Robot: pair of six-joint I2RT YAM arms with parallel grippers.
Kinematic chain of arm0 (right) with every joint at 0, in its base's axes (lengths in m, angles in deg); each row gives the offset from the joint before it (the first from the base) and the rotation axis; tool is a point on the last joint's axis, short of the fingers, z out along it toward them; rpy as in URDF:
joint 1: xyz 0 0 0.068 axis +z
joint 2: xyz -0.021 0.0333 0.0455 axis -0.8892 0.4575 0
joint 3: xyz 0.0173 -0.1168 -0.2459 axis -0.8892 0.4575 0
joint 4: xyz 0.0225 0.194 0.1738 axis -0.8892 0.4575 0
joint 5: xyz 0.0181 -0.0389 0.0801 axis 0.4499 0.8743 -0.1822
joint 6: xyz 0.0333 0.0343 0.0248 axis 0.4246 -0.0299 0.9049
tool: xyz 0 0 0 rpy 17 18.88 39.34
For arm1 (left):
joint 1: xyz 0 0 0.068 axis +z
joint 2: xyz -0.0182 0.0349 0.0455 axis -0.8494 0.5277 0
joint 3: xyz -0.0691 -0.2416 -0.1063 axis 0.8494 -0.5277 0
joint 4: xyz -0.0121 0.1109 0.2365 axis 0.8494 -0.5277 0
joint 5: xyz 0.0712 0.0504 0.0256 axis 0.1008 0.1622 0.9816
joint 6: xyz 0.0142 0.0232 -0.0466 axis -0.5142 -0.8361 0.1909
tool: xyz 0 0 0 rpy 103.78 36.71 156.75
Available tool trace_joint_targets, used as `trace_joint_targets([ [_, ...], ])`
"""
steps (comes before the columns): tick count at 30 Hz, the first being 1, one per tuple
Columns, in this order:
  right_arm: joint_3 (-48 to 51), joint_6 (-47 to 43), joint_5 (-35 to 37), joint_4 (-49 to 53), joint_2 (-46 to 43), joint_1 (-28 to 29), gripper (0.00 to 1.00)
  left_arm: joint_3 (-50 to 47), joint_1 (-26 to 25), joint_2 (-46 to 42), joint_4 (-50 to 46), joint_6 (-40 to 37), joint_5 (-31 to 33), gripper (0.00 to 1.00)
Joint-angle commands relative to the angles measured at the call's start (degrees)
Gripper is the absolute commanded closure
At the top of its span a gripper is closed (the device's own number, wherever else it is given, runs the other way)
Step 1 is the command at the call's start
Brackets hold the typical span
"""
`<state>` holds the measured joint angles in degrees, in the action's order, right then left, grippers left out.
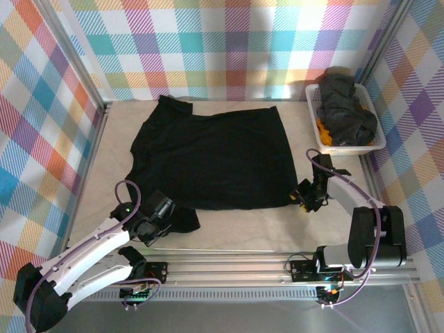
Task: Fold and stack the t-shirts
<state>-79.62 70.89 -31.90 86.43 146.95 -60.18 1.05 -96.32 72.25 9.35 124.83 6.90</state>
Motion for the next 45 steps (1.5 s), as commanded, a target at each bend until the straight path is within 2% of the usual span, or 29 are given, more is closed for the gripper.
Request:
trace_joint_targets([
  [1, 1.96, 2.51, -1.09, -1.90, 0.57, -0.34, 0.59, 0.65, -0.85, -0.55, -3.13, -0.41, 1.28, 1.00],
  [5, 2.53, 2.76, -1.72, -4.92, 2.55, -0.72, 0.61, 0.65, -0.85, -0.41, -2.66, -0.37, 1.04, 1.00],
  [8, 1.63, 2.52, -1.90, -6.69, 5.14, -0.84, 0.66, 0.99, -0.85, -0.51, -3.01, -0.55, 1.24, 1.00],
  [13, 0.27, 1.12, -2.41, -8.99, 7.13, -0.99, 0.83, 2.60, -0.83, -2.24, -3.70, -1.67, 2.44, 1.00],
  [18, -1.93, -2.16, 0.40, -6.33, 3.34, -0.87, 1.00, 4.43, -0.82, -5.58, -5.04, -3.42, 3.59, 1.00],
  [23, -3.40, -3.71, 0.69, -0.94, -2.83, -0.77, 1.00, 6.92, -0.81, -8.77, -7.23, -3.85, 4.02, 1.00],
  [27, -6.16, -4.98, 0.61, 4.23, -8.18, -0.80, 1.00, 12.58, -0.72, -11.47, -9.98, -4.85, 6.28, 1.00],
  [32, -9.98, -6.10, -0.20, 9.82, -9.95, -0.75, 1.00, 18.41, -0.76, -11.12, -11.89, -5.76, 7.34, 1.00],
  [40, -2.23, -6.22, -3.58, 12.03, -15.01, -0.58, 1.00, 11.40, -0.78, -12.31, -9.86, -4.91, 1.80, 1.00],
  [45, 2.16, -6.32, -4.06, 9.91, -14.08, -0.46, 1.00, 6.63, -0.76, -9.75, -4.93, -4.44, 0.18, 1.00],
])
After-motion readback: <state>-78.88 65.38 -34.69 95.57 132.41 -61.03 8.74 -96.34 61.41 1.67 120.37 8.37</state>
